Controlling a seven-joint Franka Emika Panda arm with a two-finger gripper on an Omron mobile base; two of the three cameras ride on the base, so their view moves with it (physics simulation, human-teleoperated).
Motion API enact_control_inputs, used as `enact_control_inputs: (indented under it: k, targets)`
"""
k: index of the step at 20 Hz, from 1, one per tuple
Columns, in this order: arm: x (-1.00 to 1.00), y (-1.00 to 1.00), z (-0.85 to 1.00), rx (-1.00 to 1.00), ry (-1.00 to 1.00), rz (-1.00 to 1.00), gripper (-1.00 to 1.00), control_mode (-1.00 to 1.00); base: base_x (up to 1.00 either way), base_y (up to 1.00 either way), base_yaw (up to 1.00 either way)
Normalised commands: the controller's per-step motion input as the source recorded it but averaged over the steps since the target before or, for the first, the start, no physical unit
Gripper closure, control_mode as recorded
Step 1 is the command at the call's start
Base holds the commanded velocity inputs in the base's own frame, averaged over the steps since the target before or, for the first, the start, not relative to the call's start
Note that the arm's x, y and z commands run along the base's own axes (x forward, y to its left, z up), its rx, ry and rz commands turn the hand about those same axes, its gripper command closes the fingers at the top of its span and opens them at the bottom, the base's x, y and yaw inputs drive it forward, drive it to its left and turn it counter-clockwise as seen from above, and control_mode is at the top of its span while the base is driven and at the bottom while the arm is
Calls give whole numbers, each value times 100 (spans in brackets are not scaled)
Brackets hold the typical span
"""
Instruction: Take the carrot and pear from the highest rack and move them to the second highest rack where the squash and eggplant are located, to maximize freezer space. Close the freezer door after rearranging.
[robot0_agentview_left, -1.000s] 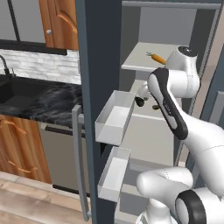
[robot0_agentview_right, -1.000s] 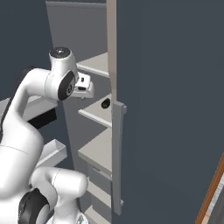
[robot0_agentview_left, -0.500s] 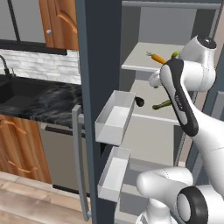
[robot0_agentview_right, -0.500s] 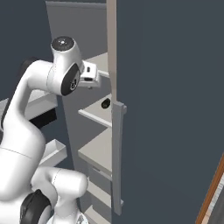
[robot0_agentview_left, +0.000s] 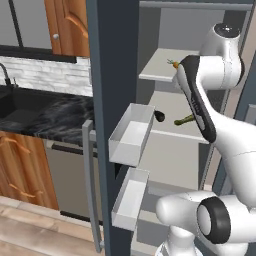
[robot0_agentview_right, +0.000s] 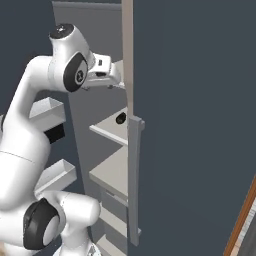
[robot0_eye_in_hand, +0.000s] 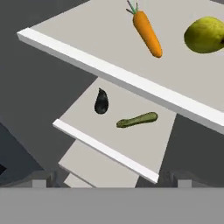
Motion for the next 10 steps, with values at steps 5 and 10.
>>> enact_control_inputs:
  k: [5, 10]
  targets:
    - [43, -8, 1, -14, -6, -2, -100, -100, 0, 0, 0]
    - [54, -15, 15, -3, 0, -1, -100, -100, 0, 0, 0]
